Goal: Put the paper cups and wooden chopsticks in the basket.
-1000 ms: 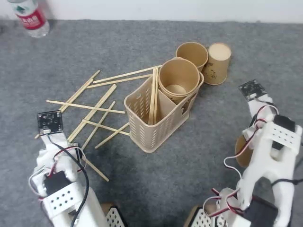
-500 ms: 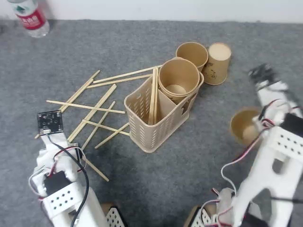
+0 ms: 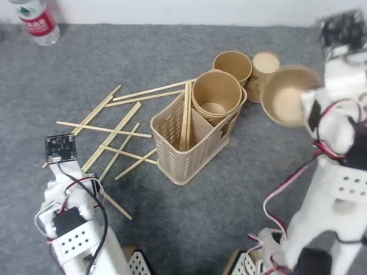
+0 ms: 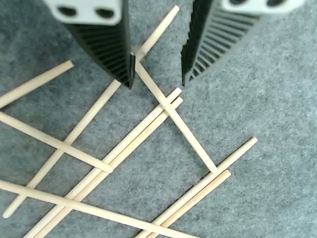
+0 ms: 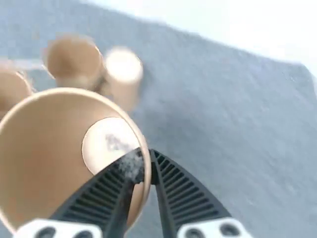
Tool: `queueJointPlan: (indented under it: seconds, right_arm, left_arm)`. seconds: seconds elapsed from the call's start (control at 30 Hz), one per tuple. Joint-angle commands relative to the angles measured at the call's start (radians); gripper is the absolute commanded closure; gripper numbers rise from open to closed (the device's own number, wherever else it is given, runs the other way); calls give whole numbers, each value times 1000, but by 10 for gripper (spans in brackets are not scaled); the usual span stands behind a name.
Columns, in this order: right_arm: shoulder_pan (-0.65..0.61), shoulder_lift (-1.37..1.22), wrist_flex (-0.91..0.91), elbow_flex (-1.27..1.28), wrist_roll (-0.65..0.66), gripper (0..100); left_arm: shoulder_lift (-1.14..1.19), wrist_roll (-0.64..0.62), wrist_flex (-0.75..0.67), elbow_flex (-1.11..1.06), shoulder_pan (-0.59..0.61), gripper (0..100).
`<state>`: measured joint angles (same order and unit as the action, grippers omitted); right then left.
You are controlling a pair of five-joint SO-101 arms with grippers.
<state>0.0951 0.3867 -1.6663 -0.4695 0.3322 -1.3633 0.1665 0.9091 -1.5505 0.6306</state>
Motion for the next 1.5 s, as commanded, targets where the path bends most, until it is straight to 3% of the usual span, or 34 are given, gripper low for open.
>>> queueJointPlan:
  seconds: [0.0, 0.2, 0.47, 0.77, 0.97, 1.2, 1.47]
  right_arm:
    - [-148, -122, -61, -275, -110, 992]
    - [-351, -302, -104, -520, -203, 992]
    - [-298, -446, -125, -493, -212, 992]
    - [-371, -443, -114, -299, -210, 978]
    - [-369, -367, -119, -308, -210, 746]
    - [-360, -351, -113, -308, -203, 782]
    - [-332, -570, -122, -293, -206, 783]
  left_arm:
    - [-12, -9, -15, 5, 3, 852]
    - [-12, -9, -15, 5, 3, 852]
    - [-12, -9, -18, 5, 3, 852]
    - [-12, -9, -17, 5, 3, 852]
    - [-12, -9, -17, 5, 3, 852]
    - [-12, -9, -17, 5, 3, 852]
    - [-12, -9, -15, 5, 3, 852]
